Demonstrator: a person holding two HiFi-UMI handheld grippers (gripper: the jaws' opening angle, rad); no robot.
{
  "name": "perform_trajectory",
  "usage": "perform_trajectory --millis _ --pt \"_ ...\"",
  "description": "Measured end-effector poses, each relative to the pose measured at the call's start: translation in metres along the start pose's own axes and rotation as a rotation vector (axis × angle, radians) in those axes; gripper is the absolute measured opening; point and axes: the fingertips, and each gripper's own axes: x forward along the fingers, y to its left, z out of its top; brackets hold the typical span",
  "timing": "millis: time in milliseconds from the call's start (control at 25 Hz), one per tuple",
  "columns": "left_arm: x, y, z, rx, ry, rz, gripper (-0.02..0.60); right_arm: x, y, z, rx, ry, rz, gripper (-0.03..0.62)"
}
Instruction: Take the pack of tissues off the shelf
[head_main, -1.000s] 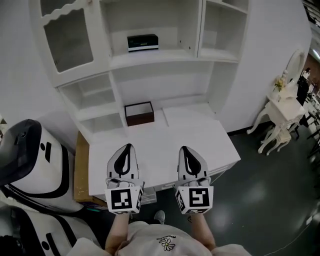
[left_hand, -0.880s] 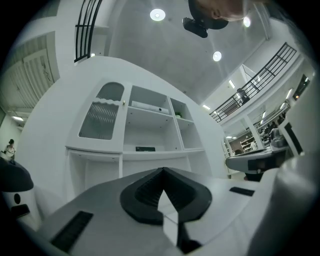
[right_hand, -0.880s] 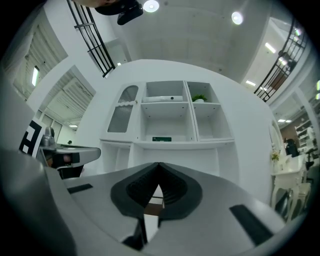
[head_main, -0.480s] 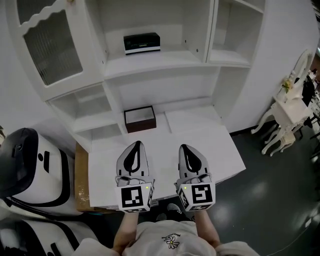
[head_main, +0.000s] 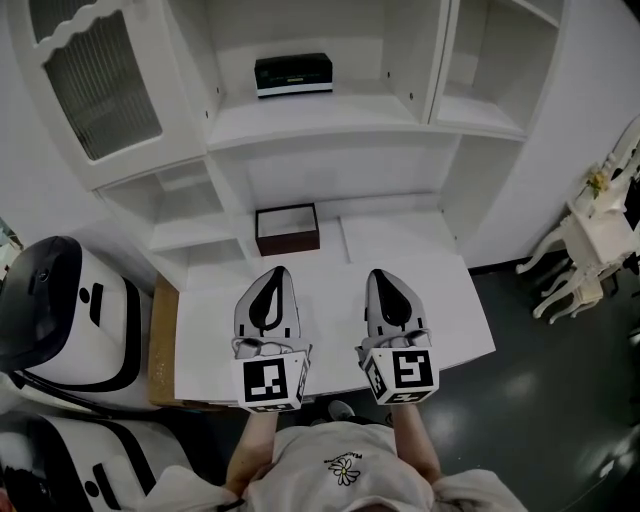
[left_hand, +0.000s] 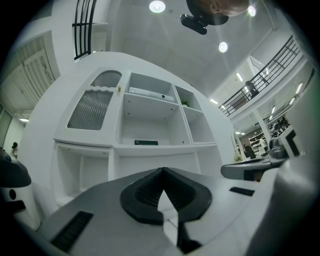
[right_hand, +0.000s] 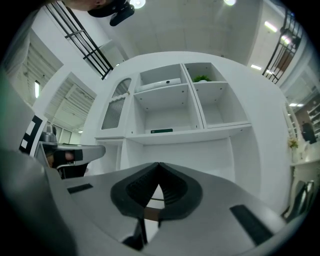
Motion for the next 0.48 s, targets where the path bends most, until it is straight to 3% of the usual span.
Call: perform_trajectory --millis 200,480 --pt "0.007 0.006 -0.003 -0.010 0.004 0.030 0.000 0.010 -0.005 0.015 0.026 -0.052 0.053 0.022" --pt "0.016 0.007 -0.007 -0.025 0.012 0.042 0.000 0.026 -0.003 0.011 0.111 -0.036 0.153 0.424"
